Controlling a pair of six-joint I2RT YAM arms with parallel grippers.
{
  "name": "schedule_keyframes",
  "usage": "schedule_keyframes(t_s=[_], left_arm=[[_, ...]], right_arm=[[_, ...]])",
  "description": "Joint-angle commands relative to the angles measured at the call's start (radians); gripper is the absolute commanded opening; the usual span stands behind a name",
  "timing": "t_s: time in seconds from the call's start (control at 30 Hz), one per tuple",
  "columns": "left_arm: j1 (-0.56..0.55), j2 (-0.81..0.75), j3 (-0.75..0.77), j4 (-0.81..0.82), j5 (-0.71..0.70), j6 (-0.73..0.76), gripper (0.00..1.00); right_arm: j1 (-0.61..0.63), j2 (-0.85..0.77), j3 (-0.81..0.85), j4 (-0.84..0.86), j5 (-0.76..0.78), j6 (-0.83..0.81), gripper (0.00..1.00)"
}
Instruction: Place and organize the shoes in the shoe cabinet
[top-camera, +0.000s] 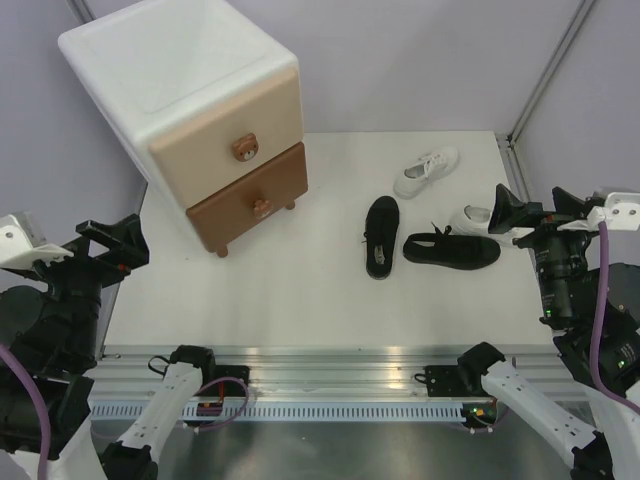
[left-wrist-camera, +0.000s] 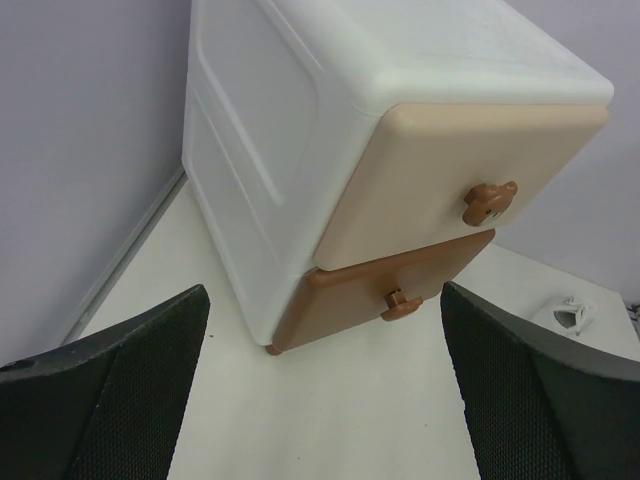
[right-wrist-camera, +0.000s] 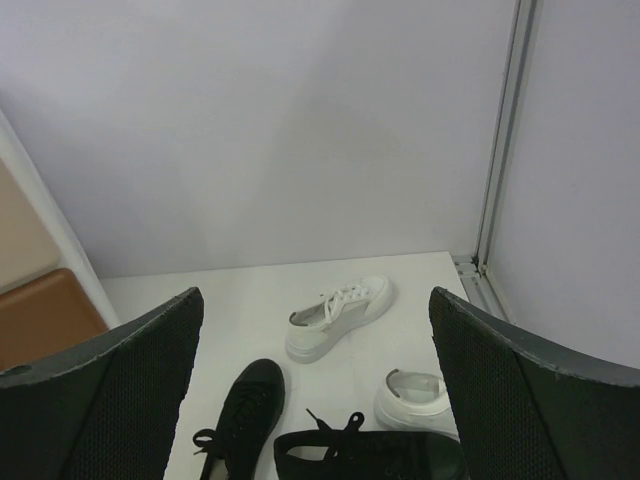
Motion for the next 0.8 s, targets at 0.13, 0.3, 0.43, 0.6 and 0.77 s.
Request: schedule_keyframes(t_s=[0.13,0.3,0.43,0.6,0.77], left_arm=[[-0.002,-0.001,-0.019,-0.028,0.008,-0.002,1.0],[-0.002,0.012,-0.031,-0.046,0.021,-0.005,1.0],[-0.004,0.019,-0.04,-0.066,0.044,-0.024,1.0],[-0.002,0.025,-0.051,-0.089,0.065,-0.041,1.0],[-0.002,0.03,-0.071,-0.111,0.096,-0.064,1.0]], right_arm=[[0.005,0.03,-0.013,0.018,-0.041,0.051,0.98],[0.005,0.116,-0.007,-0.026,-0.11,0.104,0.98],[0.005,0.178,-0.03,-0.025,-0.208,0.163,0.98],[0.005,0.3,-0.056,0.022,-0.425,0.181,0.98],[0.005,0.484,-0.05,0.081,-0.5,0.276,0.98]])
